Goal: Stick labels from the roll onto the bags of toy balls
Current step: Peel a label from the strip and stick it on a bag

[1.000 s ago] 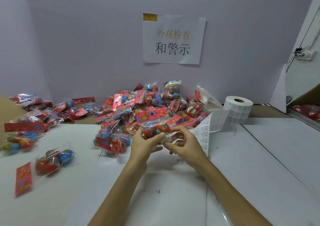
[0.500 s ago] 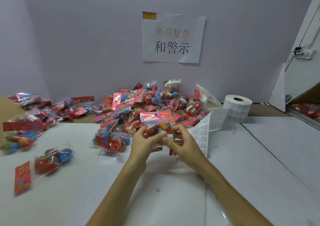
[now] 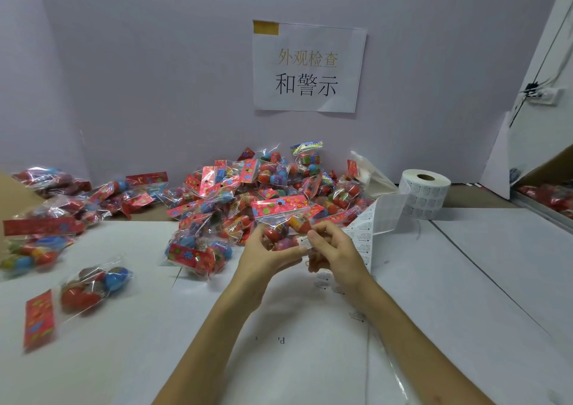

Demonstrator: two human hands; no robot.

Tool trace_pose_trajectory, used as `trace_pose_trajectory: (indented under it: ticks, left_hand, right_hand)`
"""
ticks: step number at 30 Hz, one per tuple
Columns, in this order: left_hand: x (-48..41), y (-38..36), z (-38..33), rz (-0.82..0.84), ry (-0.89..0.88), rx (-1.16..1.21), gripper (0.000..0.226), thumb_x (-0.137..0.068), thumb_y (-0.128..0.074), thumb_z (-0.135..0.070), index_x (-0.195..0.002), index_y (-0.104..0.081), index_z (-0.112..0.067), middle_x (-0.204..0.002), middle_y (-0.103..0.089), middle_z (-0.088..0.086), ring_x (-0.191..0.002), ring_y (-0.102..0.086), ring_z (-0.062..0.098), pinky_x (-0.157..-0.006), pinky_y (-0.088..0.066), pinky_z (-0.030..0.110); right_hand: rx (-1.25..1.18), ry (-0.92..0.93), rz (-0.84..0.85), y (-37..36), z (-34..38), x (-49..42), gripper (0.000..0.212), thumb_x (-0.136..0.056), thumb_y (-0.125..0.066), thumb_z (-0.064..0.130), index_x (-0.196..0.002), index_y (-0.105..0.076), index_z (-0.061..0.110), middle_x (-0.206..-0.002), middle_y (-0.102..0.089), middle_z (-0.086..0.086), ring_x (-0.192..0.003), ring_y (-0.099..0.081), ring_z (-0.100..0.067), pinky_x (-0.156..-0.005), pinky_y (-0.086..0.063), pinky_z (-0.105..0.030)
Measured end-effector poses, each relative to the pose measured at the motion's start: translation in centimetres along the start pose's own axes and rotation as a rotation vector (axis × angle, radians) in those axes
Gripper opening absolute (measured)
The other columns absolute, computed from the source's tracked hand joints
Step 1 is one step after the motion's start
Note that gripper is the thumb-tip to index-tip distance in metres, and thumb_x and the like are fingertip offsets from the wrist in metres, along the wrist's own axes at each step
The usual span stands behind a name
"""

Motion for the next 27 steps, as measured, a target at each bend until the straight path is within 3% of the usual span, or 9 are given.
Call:
trace_pose_trajectory:
  ticks: [5, 8, 12, 15, 18, 21, 24, 27]
  left_hand:
    - [-0.3, 0.1, 0.4, 0.004, 0.013, 0.027, 0.063, -0.074, -0.083, 0.01, -0.126, -0.056, -0.012, -0.112, -0.073, 0.016, -0.097, -0.076, 0.028, -0.087, -0.063, 0.039]
    - [-0.4, -0.2, 0.8, 0.033, 0.011, 0.063, 0.061, -0.074, -0.078, 0.017, -0.123, -0.056, -0.012, -0.113, -0.072, 0.016, -0.095, -0.076, 0.026, -0.079, -0.062, 0.032]
    - [-0.7, -0.2, 1.1, 0.032, 0.013, 0.038, 0.061, -0.073, -0.078, 0.018, -0.119, -0.057, -0.016, -0.101, -0.076, 0.009, -0.091, -0.077, 0.024, -0.075, -0.063, 0.032]
    - [-0.6, -0.5, 1.5, 0.08, 0.047, -0.036, 0.068, -0.068, -0.081, 0.011, -0.125, -0.055, -0.016, -0.113, -0.072, 0.015, -0.103, -0.073, 0.032, -0.088, -0.062, 0.045]
    - [-0.2, -1.7, 2.1, 0.203, 0.082, -0.096, 0.067, -0.067, -0.085, -0.007, -0.127, -0.056, -0.015, -0.116, -0.07, 0.018, -0.107, -0.072, 0.033, -0.089, -0.062, 0.043]
    - [-0.1, -1.9, 2.2, 0.2, 0.101, -0.111, 0.049, -0.085, -0.084, -0.028, -0.125, -0.061, -0.013, -0.114, -0.072, 0.014, -0.101, -0.075, 0.026, -0.086, -0.063, 0.04]
    - [-0.3, -1.3, 2.2, 0.134, 0.136, -0.099, 0.037, -0.095, -0.069, -0.04, -0.122, -0.066, -0.015, -0.111, -0.074, 0.015, -0.097, -0.076, 0.027, -0.085, -0.063, 0.045]
    - [-0.3, -1.0, 2.4, 0.108, 0.156, -0.099, 0.03, -0.1, -0.063, -0.036, -0.121, -0.068, -0.016, -0.111, -0.072, 0.016, -0.097, -0.075, 0.028, -0.084, -0.063, 0.049]
  right_hand:
    - [0.029, -0.014, -0.01, -0.1, -0.2, 0.0, 0.015, -0.107, -0.048, 0.015, -0.097, -0.058, 0.01, -0.068, -0.055, -0.004, -0.056, -0.053, -0.017, -0.054, -0.048, -0.03]
    - [-0.003, -0.021, -0.069, 0.6, 0.0, 0.0, 0.027, -0.108, -0.043, 0.013, -0.093, -0.064, 0.016, -0.065, -0.06, 0.006, -0.055, -0.053, -0.016, -0.048, -0.047, -0.028]
    - [-0.032, -0.064, -0.07, 0.5, 0.0, 0.1, 0.029, -0.094, -0.051, 0.047, -0.091, -0.067, 0.023, -0.076, -0.064, -0.001, -0.062, -0.058, -0.014, -0.051, -0.046, -0.025]
    - [0.05, -0.096, -0.054, 0.4, -0.3, 0.2, 0.042, -0.086, -0.052, 0.057, -0.103, -0.065, 0.02, -0.092, -0.07, -0.004, -0.076, -0.065, -0.011, -0.062, -0.05, -0.026]
    - [-0.054, -0.097, -0.066, 0.9, -0.2, 0.3, 0.031, -0.093, -0.063, 0.044, -0.091, -0.063, 0.014, -0.085, -0.065, -0.011, -0.081, -0.064, -0.024, -0.072, -0.056, -0.039]
    - [-0.042, -0.068, -0.101, 1.5, 0.2, 0.2, 0.023, -0.097, -0.066, 0.025, -0.087, -0.064, 0.004, -0.08, -0.063, -0.011, -0.079, -0.062, -0.025, -0.084, -0.056, -0.053]
    - [-0.063, -0.063, -0.088, 1.4, 0.2, 0.2, 0.016, -0.095, -0.068, 0.015, -0.093, -0.069, 0.0, -0.08, -0.066, -0.012, -0.079, -0.065, -0.027, -0.083, -0.058, -0.049]
    - [-0.023, -0.059, -0.085, 1.5, 0.1, 0.2, 0.014, -0.093, -0.07, 0.013, -0.097, -0.07, 0.0, -0.078, -0.069, -0.009, -0.076, -0.066, -0.022, -0.073, -0.056, -0.037]
Point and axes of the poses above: each hand's wrist, its own x-axis away from the middle knuckle, its own y-axis out of the back of the hand, z = x × y, the point moved 9 cm from there along -x, towards the middle knuckle
